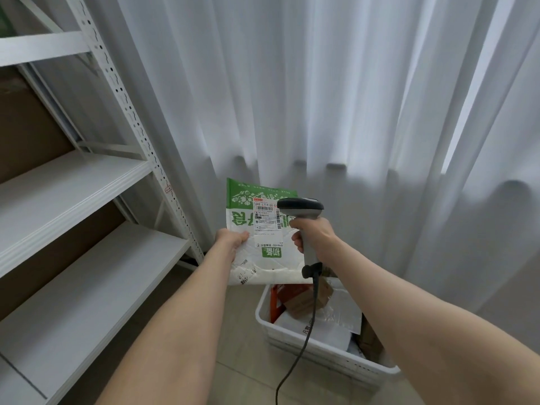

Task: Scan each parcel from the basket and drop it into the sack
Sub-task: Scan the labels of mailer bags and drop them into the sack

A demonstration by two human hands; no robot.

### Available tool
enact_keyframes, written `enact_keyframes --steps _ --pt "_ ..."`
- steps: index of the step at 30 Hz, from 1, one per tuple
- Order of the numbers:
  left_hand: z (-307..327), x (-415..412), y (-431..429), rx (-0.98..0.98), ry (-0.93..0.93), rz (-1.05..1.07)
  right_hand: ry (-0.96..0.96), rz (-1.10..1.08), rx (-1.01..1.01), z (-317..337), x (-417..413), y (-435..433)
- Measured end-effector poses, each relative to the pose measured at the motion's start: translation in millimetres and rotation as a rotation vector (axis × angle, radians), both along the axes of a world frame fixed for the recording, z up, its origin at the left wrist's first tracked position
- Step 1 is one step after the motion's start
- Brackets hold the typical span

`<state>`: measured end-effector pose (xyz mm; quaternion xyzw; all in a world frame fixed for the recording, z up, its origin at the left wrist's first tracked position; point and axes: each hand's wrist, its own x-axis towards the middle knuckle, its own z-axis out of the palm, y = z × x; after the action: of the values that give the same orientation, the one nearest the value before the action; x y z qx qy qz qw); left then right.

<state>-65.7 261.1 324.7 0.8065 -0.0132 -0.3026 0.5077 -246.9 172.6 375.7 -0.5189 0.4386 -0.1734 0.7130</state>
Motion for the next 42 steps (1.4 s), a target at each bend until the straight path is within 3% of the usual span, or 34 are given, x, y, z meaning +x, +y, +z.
enact_keyframes --steps 33,42 --pt "-12 9 46 -0.007 0.006 0.018 -0.049 0.053 0.046 -12 15 40" --pt "-5 -14 112 -0.074 -0.01 0.015 -0.075 0.024 0.164 -40 0 75"
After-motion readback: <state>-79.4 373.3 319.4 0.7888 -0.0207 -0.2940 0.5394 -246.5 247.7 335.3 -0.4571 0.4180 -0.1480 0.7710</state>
